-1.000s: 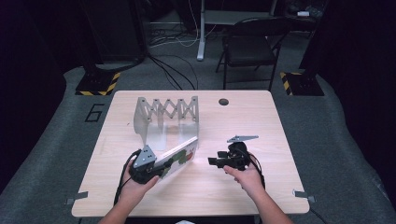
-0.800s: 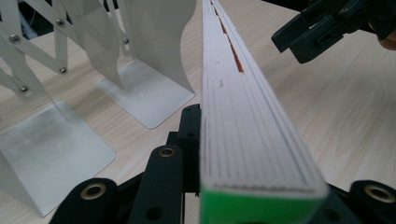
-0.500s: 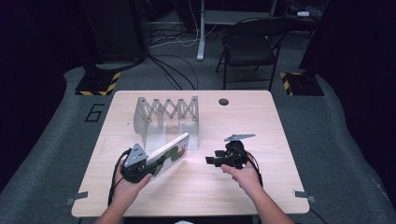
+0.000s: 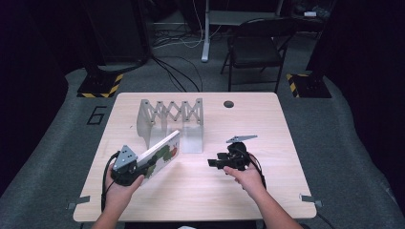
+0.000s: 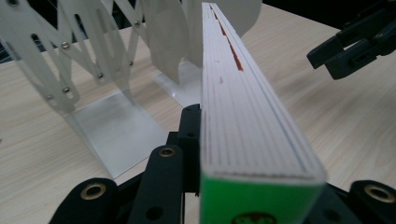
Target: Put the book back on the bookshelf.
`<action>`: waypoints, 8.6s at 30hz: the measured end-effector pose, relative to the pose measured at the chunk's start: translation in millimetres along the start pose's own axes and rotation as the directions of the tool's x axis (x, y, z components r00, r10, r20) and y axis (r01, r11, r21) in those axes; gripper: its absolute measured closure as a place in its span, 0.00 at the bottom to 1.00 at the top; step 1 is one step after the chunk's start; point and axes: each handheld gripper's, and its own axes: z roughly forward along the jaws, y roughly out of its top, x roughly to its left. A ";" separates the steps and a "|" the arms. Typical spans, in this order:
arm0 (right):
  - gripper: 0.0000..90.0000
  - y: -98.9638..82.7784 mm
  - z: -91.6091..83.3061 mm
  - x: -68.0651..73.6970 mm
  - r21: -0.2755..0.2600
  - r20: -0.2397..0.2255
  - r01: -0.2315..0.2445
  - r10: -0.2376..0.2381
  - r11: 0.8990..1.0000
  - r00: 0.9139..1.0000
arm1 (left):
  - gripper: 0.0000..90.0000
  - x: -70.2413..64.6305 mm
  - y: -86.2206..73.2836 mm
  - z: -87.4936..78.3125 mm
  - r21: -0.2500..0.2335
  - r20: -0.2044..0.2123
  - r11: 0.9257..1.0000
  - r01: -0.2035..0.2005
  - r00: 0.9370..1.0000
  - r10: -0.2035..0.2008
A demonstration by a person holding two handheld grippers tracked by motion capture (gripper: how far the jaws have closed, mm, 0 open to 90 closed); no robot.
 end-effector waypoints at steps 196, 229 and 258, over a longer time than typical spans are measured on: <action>0.46 2.1 9.3 -12.7 -0.003 -0.034 -0.054 0.054 0.999 0.998 | 0.58 20.3 32.9 24.0 0.016 -0.312 0.987 0.162 0.938 -0.149; 0.46 -0.4 5.8 -12.4 -0.006 -0.033 -0.058 0.058 0.998 0.998 | 0.55 -7.7 28.0 -12.5 0.039 -0.146 0.994 0.106 0.984 -0.099; 0.45 -4.9 -0.2 -16.6 -0.013 -0.003 -0.093 0.093 0.996 0.996 | 0.53 -34.6 -23.7 5.1 0.105 0.040 0.994 0.011 0.999 -0.015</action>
